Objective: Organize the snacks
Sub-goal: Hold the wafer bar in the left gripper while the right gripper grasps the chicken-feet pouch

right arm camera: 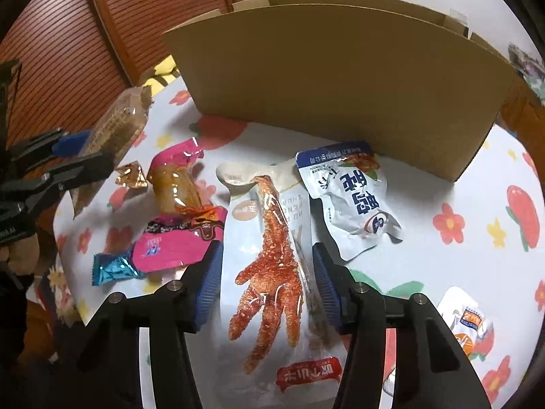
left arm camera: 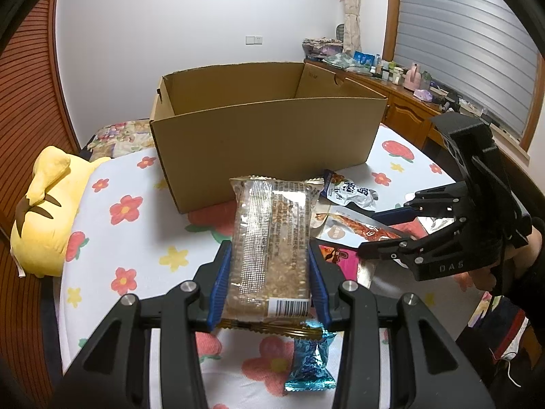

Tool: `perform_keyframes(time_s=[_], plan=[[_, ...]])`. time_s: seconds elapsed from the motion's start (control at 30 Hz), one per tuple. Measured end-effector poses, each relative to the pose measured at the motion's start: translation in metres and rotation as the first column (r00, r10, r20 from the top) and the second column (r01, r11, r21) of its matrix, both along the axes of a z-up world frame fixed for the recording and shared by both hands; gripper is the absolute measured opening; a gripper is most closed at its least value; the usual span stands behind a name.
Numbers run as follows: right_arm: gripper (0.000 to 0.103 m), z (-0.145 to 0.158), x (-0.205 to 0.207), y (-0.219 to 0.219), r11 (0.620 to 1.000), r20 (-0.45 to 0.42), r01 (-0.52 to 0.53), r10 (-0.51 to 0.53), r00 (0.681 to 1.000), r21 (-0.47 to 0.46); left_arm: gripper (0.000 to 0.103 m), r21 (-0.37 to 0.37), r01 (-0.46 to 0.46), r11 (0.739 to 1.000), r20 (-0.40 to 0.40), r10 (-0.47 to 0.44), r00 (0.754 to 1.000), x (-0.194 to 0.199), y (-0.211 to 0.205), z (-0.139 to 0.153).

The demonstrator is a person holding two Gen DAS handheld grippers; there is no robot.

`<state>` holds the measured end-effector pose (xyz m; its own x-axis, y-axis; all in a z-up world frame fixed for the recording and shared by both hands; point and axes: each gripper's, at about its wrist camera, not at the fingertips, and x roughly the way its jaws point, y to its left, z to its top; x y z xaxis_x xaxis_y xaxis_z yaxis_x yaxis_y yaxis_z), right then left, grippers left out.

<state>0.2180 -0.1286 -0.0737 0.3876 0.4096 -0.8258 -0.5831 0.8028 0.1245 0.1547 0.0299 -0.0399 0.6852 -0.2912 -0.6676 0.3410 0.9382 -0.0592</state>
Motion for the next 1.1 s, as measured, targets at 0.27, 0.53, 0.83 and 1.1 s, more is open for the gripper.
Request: perform_keyframes(time_s=[0.27,0.53,0.83,1.1], plan=[[0.061,-0.003,0.0,0.001,0.998,0.022,0.002,0.0,1.0,-0.056,0.041,0.002,0.004,1.0,-0.001,-0.004,1.0,0.0,-0.001,-0.001],[0.068,-0.008,0.011,0.001,0.997,-0.001,-0.007,0.007,1.0,-0.074,0.041,0.006,0.008,1.0,0.001,-0.008,1.0,-0.001,-0.004,0.001],[0.068,-0.011,0.007,0.016,0.982,0.042,-0.033,0.042,0.998,-0.186,0.041,0.007,0.01,1.0,-0.002,-0.01,1.0,-0.002,-0.006,0.0],[0.046,-0.006,-0.005,0.011,0.988,0.029,-0.062,0.066,0.997,-0.139,0.041,-0.002,0.003,1.0,0.006,-0.003,1.0,-0.003,-0.004,0.001]])
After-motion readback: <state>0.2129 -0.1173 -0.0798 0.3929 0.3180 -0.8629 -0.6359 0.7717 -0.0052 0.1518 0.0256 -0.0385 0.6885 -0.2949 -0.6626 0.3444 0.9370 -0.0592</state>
